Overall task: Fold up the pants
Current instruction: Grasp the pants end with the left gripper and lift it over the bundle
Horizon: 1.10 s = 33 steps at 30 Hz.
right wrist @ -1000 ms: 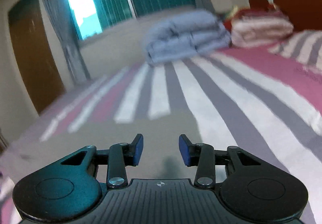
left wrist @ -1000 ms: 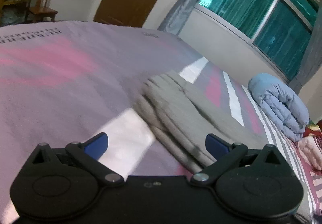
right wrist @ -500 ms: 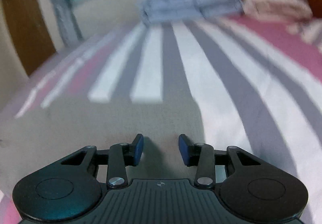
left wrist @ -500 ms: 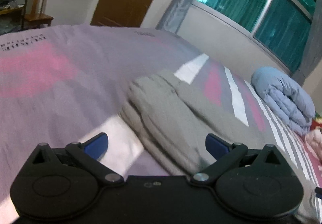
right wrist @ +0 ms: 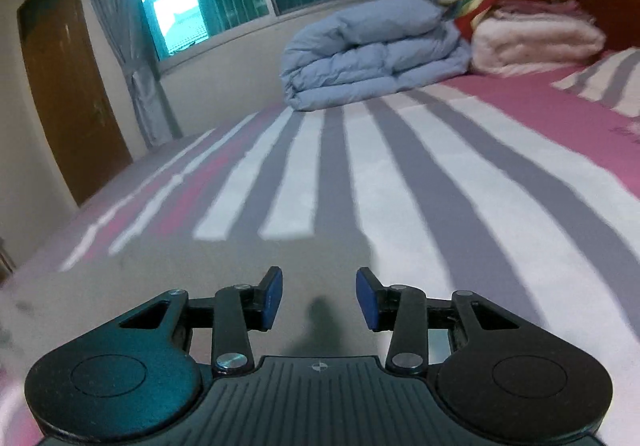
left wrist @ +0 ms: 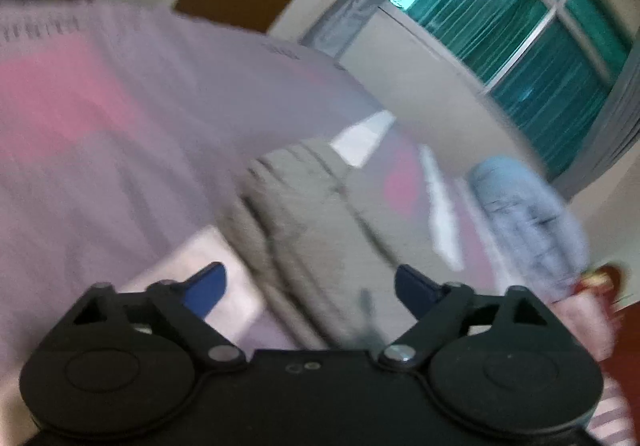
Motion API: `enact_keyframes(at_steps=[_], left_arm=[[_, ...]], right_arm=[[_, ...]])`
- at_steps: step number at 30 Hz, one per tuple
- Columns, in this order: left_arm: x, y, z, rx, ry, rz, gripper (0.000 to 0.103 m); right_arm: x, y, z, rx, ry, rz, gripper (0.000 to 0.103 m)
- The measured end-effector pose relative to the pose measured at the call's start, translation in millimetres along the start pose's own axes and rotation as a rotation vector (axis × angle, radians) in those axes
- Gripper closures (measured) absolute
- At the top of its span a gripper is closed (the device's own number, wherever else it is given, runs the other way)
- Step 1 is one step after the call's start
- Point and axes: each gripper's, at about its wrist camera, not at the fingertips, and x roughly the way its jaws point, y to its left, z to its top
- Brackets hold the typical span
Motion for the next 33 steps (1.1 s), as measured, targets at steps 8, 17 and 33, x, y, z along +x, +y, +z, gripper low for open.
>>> enact_keyframes(at_steps=[8,17,33], left_arm=[[27.3,31.0,12.5,-0.165,0.063,-0.105,0.021],[57.3,31.4,20.1,-0.088,0.039,-0.128,0.036],[-18.0,-74.0,13.6,0.112,-0.124,-0.189,0.076]], right_arm=[[-31.7,-17.4,5.1,0.102,-0.06,-0.096,0.044],[-13.6,-29.7,14.3,0.166,-0.063,-0.109,0.044],[-44.9,-65.6,18.1,0.312,-0.079,-0.109,0.044]])
